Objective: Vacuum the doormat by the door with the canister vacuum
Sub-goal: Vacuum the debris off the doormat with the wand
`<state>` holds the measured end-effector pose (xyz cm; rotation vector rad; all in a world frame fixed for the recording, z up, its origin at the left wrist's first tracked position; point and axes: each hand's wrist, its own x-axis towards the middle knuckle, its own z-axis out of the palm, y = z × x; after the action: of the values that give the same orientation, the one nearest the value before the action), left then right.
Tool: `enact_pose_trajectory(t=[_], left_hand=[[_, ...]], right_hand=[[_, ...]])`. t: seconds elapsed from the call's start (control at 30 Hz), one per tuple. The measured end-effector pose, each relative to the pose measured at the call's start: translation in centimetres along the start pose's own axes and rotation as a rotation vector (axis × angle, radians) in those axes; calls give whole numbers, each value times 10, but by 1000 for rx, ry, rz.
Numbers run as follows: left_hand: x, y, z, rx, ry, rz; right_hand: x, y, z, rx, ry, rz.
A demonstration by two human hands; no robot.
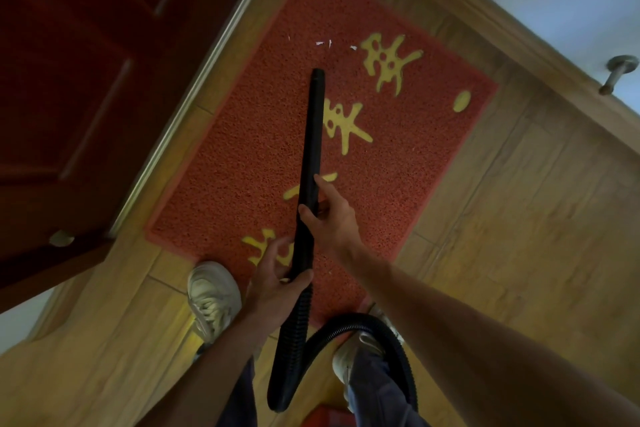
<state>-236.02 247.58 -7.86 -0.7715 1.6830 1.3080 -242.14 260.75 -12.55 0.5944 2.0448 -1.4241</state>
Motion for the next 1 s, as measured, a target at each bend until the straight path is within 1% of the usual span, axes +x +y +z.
enact_pose_trajectory(t=[0.27, 0.37, 0.53, 0.67, 0.8, 1.0], left_hand=[[13, 6, -10, -38, 24, 12], [17, 10, -15, -40, 42, 31], [24, 18, -24, -31, 61, 39], [29, 19, -29, -19, 91, 58], [31, 25, -33, -45, 104, 52], [28, 32, -36, -71, 87, 39]], right_hand=[[17, -15, 12, -22, 22, -18], [27, -23, 18, -28, 12, 3], [33, -35, 27, -38, 36, -75], [41, -40, 32, -71, 29, -29], [46, -44, 37, -109, 54, -51], [47, -48, 38, -144, 33, -59]])
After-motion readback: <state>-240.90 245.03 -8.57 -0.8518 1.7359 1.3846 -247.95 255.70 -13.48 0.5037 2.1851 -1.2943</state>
